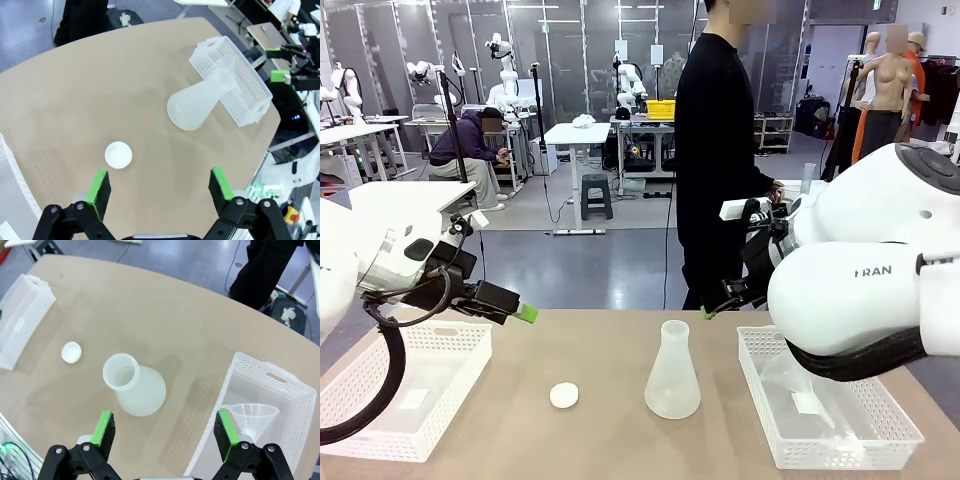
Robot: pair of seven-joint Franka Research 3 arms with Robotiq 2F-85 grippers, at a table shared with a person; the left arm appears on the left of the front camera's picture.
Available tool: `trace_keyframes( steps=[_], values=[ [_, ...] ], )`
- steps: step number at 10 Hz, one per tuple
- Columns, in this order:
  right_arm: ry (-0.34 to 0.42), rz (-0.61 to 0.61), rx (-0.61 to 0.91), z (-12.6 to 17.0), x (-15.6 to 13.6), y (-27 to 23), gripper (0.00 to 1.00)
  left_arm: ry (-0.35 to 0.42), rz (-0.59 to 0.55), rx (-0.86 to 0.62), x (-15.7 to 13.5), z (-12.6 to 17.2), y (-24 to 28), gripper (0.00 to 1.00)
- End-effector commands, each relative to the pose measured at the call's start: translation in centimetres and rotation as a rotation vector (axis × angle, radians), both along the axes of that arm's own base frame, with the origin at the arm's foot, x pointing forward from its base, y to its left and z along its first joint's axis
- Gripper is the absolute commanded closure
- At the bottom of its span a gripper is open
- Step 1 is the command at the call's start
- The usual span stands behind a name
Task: Prepare the solutions needed for the experiment.
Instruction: Pick up the Plastic Funnel and insert it into the Big flask.
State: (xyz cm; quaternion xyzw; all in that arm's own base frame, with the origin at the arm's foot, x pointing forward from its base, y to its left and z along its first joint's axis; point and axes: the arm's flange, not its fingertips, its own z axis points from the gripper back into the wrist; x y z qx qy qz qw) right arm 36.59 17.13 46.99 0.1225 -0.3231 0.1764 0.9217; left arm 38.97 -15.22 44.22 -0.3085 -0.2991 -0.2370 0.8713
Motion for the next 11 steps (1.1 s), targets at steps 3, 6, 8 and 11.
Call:
trace_keyframes(
  steps=[3, 6, 8, 11],
  values=[
    [0.068, -0.002, 0.337, -1.3, 3.3, -3.2, 0.00, 0.010, -0.048, -0.240, 5.2, -3.1, 2.1, 0.00],
    [0.133, 0.019, 0.547, -2.0, 3.7, -3.4, 0.00, 0.228, -0.067, -0.484, 5.1, -3.4, 4.1, 0.00],
    [0.120, -0.035, 0.409, -0.1, 2.3, -3.1, 0.00, 0.155, -0.081, -0.405, 4.1, -3.7, 3.5, 0.00],
    [0.120, -0.035, 0.409, -0.1, 2.3, -3.1, 0.00, 0.190, -0.110, -0.469, 4.4, -4.2, 4.5, 0.00]
  ],
)
